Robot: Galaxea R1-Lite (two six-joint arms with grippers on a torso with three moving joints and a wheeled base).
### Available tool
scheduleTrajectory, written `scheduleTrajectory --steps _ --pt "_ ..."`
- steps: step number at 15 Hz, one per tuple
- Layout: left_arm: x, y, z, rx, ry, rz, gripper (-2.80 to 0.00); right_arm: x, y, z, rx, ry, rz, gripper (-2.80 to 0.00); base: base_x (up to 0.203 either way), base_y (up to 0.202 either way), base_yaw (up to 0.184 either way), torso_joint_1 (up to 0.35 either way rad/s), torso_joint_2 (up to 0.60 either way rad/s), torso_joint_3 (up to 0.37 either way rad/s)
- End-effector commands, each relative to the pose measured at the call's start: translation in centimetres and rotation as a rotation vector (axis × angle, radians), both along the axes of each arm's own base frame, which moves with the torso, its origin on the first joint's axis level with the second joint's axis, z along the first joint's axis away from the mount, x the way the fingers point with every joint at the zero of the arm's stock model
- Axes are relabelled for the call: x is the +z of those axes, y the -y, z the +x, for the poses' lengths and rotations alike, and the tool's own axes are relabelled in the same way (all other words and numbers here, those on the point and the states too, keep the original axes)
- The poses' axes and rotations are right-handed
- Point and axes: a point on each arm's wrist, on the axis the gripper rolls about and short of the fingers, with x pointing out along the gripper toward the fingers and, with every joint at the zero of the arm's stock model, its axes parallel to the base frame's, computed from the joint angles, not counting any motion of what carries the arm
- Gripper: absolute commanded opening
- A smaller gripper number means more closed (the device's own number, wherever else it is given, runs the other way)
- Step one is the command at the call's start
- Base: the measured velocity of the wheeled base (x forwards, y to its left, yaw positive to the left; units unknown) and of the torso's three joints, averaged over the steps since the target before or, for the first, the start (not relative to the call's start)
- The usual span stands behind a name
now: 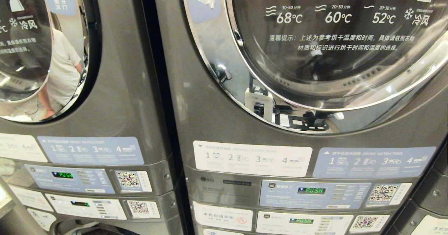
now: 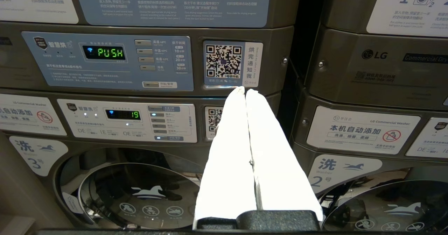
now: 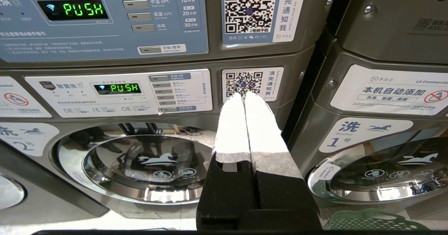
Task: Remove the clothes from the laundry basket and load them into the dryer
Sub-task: Open the dryer
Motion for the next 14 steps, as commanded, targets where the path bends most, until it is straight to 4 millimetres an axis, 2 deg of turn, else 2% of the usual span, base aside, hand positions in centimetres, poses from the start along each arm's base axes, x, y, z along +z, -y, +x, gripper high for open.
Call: scheduleTrajectory --steps 1,3,4,5,7,8,10,11,13,14 --pt "0.0 0.0 0.0 0.0 0.002 0.0 -2.8 -0.1 0.0 0.0 0.005 -0.005 -0.01 -2.8 0.0 0.0 0.0 0.0 0.0 0.0" --pt "0.0 0.0 0.0 0.0 0.002 0.0 -2.8 0.9 0.0 0.1 0.007 0.051 -0.032 -2.8 0.0 0.0 0.0 0.0 0.0 0.0" --pt "0.0 0.0 0.0 0.0 0.002 0.0 -2.8 2.8 0.0 0.1 0.006 0.133 -0.047 -2.8 0.0 0.0 0.0 0.0 0.0 0.0" --pt "0.0 0.0 0.0 0.0 0.002 0.0 -2.8 5.3 0.0 -0.1 0.011 0.216 -0.059 -2.8 0.0 0.0 0.0 0.0 0.0 0.0" --pt "0.0 0.0 0.0 0.0 0.002 0.0 -2.8 11.9 -0.1 -0.1 0.06 0.354 -0.064 -2.8 0.0 0.0 0.0 0.0 0.0 0.0" --pt "0.0 0.0 0.0 0.0 0.002 0.0 -2.8 15.2 -0.2 0.6 0.108 0.388 -0.051 -2.8 0.0 0.0 0.0 0.0 0.0 0.0" --pt "0.0 0.0 0.0 0.0 0.002 0.0 -2.8 20.9 0.0 4.0 0.249 0.389 -0.001 -2.8 0.0 0.0 0.0 0.0 0.0 0.0" --pt "0.0 0.0 0.0 0.0 0.002 0.0 -2.8 22.9 0.1 6.1 0.318 0.377 0.021 0.0 0.0 0.0 0.0 0.0 0.0 0.0" --pt "0.0 0.0 0.0 0.0 0.002 0.0 -2.8 26.3 0.0 9.7 0.458 0.372 0.054 0.0 0.0 0.0 0.0 0.0 0.0 0.0" --pt "0.0 0.0 0.0 0.0 0.002 0.0 -2.8 27.8 -0.5 10.4 0.554 0.392 0.071 0.0 0.0 0.0 0.0 0.0 0.0 0.0"
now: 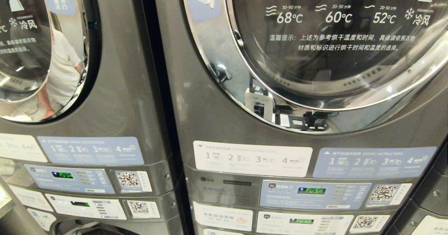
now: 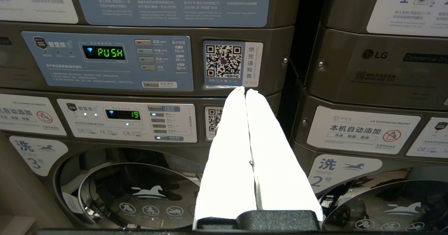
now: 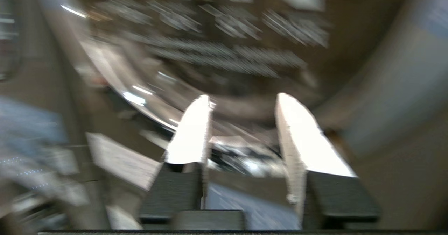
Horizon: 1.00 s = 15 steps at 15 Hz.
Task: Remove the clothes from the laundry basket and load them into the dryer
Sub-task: Open the dryer
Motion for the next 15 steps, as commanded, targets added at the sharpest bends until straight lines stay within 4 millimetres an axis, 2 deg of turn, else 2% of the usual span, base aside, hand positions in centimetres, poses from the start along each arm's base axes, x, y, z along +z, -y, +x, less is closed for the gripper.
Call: scheduleTrajectory --steps 1,3,5,8,10,13,15 --pt "0.0 0.0 0.0 0.0 0.002 0.0 -2.8 1.2 -0.8 4.0 0.151 -0.06 0.005 0.0 0.0 0.0 0.0 0.0 0.0 0.0" --pt "0.0 0.0 0.0 0.0 0.002 0.0 -2.8 1.4 -2.6 4.1 0.356 -0.08 0.017 0.0 0.0 0.0 0.0 0.0 0.0 0.0" --pt "0.0 0.0 0.0 0.0 0.002 0.0 -2.8 1.3 -4.2 4.6 0.488 -0.107 0.014 0.0 0.0 0.0 0.0 0.0 0.0 0.0" --pt "0.0 0.0 0.0 0.0 0.002 0.0 -2.8 1.6 -6.2 6.9 0.562 -0.113 -0.026 0.0 0.0 0.0 0.0 0.0 0.0 0.0" --pt "0.0 0.0 0.0 0.0 0.002 0.0 -2.8 2.2 -8.5 9.2 0.564 -0.058 -0.098 0.0 0.0 0.0 0.0 0.0 0.0 0.0" --pt "0.0 0.0 0.0 0.0 0.002 0.0 -2.8 3.1 -13.7 12.1 0.534 -0.019 -0.13 0.0 0.0 0.0 0.0 0.0 0.0 0.0" --pt "0.0 0.0 0.0 0.0 0.002 0.0 -2.8 3.0 -16.5 12.7 0.538 -0.012 -0.129 0.0 0.0 0.0 0.0 0.0 0.0 0.0"
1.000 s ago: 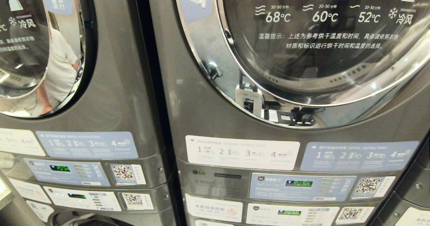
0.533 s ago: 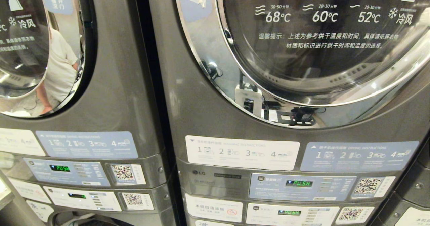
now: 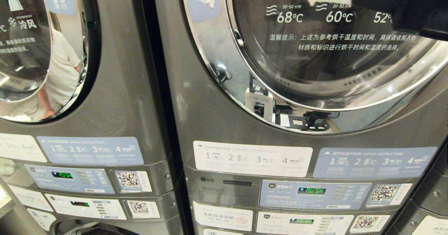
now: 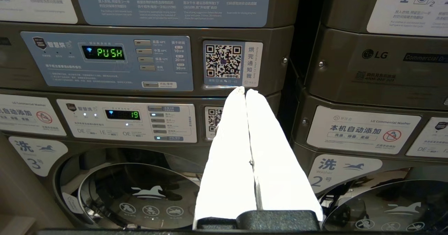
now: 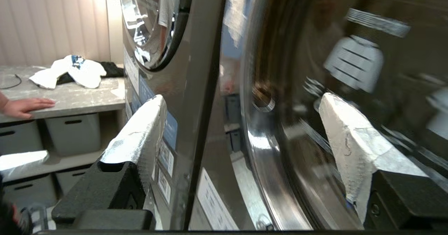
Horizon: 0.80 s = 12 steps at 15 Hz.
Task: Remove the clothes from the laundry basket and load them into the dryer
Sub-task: Open the dryer
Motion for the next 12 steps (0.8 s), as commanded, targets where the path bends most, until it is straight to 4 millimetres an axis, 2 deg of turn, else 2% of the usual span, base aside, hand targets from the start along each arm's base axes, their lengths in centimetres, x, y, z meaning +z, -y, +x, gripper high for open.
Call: scheduleTrajectory --steps 1,8,12 --pt "0.0 0.0 0.0 0.0 0.002 0.0 -2.8 -1.2 -3.2 1.7 0.017 -0.038 -0.028 0.0 0.0 0.0 0.0 0.0 0.0 0.0" --pt "0.0 0.0 0.0 0.0 0.002 0.0 -2.8 -1.2 -7.9 4.4 -0.046 -0.054 0.006 0.0 0.0 0.0 0.0 0.0 0.0 0.0" --pt "0.0 0.0 0.0 0.0 0.002 0.0 -2.8 -1.6 -9.4 5.2 -0.039 -0.061 0.001 0.0 0.0 0.0 0.0 0.0 0.0 0.0"
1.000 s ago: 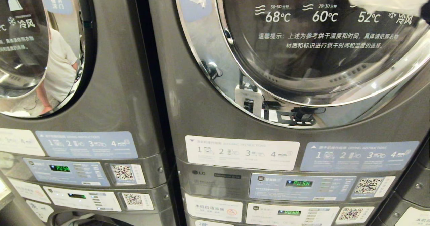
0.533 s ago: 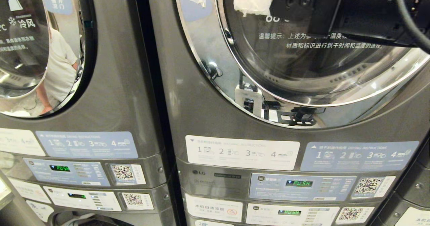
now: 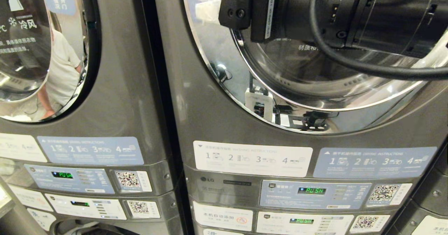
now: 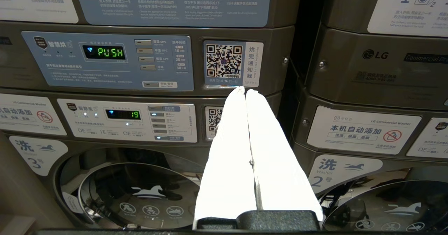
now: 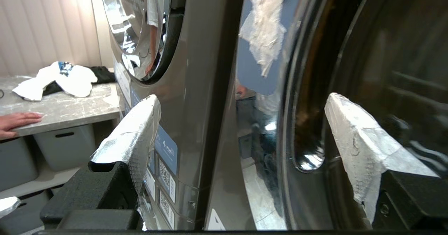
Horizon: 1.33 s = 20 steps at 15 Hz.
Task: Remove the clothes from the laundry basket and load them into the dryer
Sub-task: Open the dryer
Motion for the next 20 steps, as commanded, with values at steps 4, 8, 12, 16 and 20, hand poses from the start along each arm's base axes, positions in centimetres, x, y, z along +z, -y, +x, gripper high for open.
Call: scheduleTrajectory --steps 4,8,12,16,20 --pt "0.0 0.0 0.0 0.0 0.002 0.0 -2.8 -1.5 -1.3 1.2 0.005 -0.03 -0.024 0.0 0.0 0.0 0.0 0.0 0.0 0.0" --pt "0.0 0.0 0.0 0.0 0.002 0.0 -2.8 -1.7 -2.1 1.9 0.005 -0.024 -0.017 0.0 0.0 0.0 0.0 0.0 0.0 0.0" --pt "0.0 0.0 0.0 0.0 0.002 0.0 -2.8 -1.9 -2.4 2.2 0.016 -0.028 -0.019 0.0 0.0 0.0 0.0 0.0 0.0 0.0" --pt "0.0 0.0 0.0 0.0 0.002 0.0 -2.8 -0.9 -1.5 1.1 0.108 -0.045 0.019 0.0 0.0 0.0 0.0 0.0 0.0 0.0" --pt "0.0 0.0 0.0 0.0 0.002 0.0 -2.8 -0.6 0.0 -0.9 0.215 -0.08 0.028 0.0 0.0 0.0 0.0 0.0 0.0 0.0"
